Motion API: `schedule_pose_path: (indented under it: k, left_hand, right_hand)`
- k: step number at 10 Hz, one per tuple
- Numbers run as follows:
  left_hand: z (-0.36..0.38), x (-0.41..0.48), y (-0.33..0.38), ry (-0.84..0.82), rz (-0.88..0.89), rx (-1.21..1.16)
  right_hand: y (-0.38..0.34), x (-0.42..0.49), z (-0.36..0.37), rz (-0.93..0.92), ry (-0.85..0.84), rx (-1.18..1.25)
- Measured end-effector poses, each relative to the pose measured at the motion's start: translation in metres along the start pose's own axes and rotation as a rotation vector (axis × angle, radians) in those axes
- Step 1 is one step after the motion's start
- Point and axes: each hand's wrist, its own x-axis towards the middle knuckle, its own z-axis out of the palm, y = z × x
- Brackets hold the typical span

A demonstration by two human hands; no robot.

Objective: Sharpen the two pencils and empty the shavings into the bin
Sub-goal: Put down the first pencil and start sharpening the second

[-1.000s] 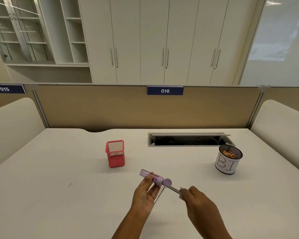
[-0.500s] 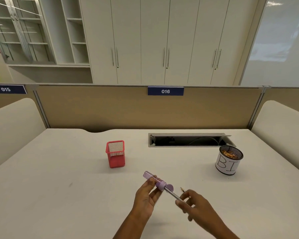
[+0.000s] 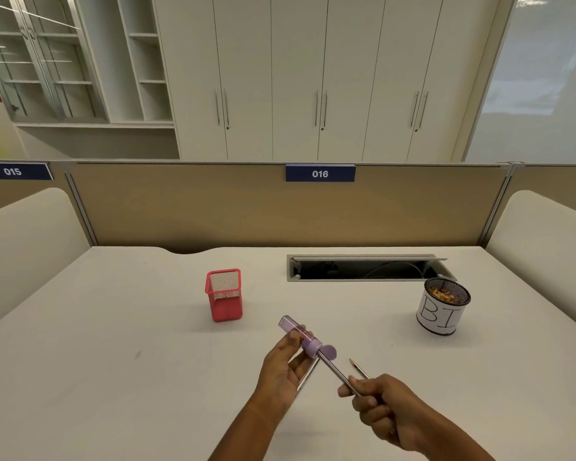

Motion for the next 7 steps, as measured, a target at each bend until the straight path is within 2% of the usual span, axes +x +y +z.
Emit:
schedule_pose_path:
  k: [1,3,4,5,6,7]
  left_hand:
    - [0.001,0.002,-0.001,0.006,0.005,0.004]
    - [0.0,0.003,-0.008,0.045,-0.016,-0.085]
    - [0.003,0.002,-0.01,0.024,-0.019,-0.099]
    - [0.002,0.003,-0.008,0.01,-0.007,-0.061]
    - [-0.001,0.002,-0.006,0.0,-0.02,-0.023]
    - [-0.005,0.002,-0.005,0.012,-0.021,-0.022]
  right_hand:
    - [0.0,0.001,0.004,-0.237,0.131,-0.348]
    - [0.017,0.015,-0.008,-1.146,0.605,-1.387]
    - [0.023,0.024,-0.007,-1.234,0.655,-1.484]
    - [0.017,0.01,0.008,-0.793,0.357,-0.831]
    - [0.006,0.006,0.003,-0.097,0.006,0.015]
    - [0.003,0.003,0.006,-0.032,-0.012,-0.036]
